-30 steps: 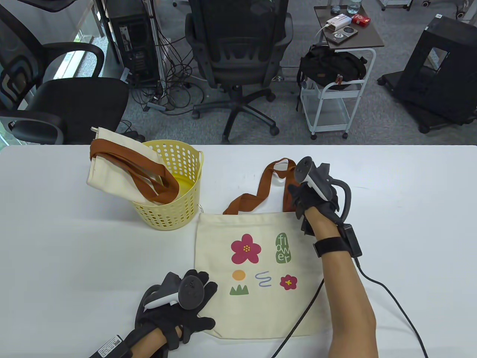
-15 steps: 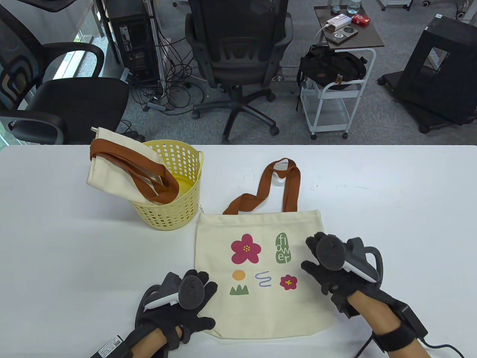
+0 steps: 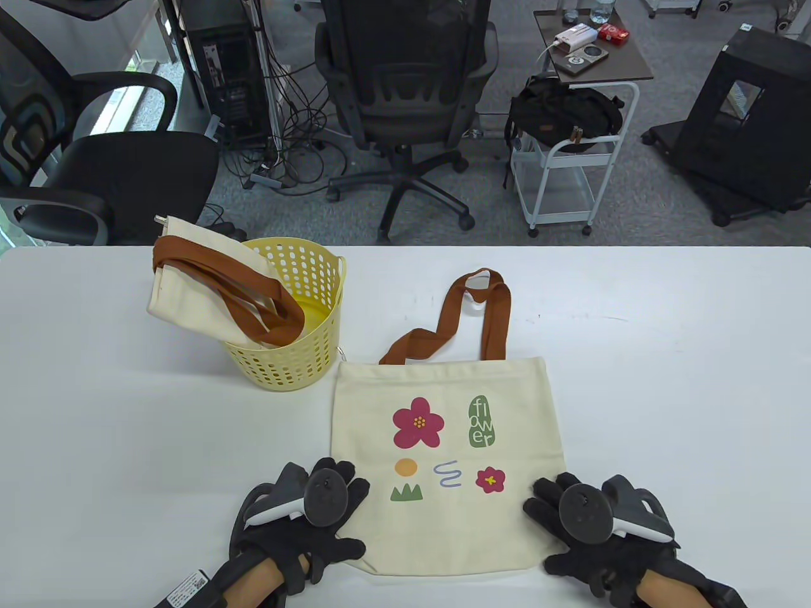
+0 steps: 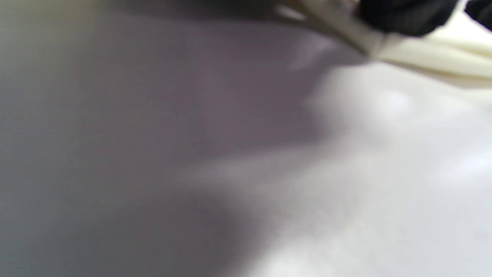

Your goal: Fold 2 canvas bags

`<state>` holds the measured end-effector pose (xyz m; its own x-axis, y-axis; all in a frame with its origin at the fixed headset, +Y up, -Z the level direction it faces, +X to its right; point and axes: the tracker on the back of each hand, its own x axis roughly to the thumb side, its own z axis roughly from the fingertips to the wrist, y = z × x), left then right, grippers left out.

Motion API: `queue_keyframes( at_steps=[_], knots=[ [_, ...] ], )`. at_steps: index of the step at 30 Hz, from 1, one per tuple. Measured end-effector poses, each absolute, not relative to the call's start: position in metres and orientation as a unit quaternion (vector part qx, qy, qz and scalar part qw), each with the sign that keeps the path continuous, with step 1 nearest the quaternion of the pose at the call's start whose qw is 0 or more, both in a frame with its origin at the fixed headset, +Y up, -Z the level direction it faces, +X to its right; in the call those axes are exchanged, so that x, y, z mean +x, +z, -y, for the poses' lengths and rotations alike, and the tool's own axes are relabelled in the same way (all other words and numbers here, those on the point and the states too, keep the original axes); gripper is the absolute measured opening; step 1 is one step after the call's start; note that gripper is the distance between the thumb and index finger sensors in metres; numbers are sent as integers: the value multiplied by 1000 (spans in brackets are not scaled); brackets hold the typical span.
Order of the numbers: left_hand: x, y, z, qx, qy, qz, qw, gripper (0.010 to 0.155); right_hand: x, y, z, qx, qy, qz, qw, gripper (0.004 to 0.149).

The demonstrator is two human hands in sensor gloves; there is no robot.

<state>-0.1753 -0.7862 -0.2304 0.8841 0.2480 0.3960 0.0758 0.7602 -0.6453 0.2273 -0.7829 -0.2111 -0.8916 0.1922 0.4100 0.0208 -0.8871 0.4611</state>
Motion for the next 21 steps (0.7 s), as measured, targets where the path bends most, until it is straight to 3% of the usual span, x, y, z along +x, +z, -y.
queue_keyframes(
  at_steps=[6, 12, 18, 21],
  knots=[
    [-180, -228, 784, -363, 42, 260, 894, 94, 231, -213, 781, 225, 946, -226, 54, 77],
    [-176, -225, 780, -325, 13, 250, 912, 95, 235, -218, 777, 223, 952, -203, 57, 76],
    [-174, -224, 773, -250, 10, 215, 944, 80, 237, -222, 774, 207, 967, -136, 60, 62],
    [-177, -227, 771, -219, 62, 183, 956, 65, 236, -222, 774, 200, 974, -94, 52, 55]
  ],
)
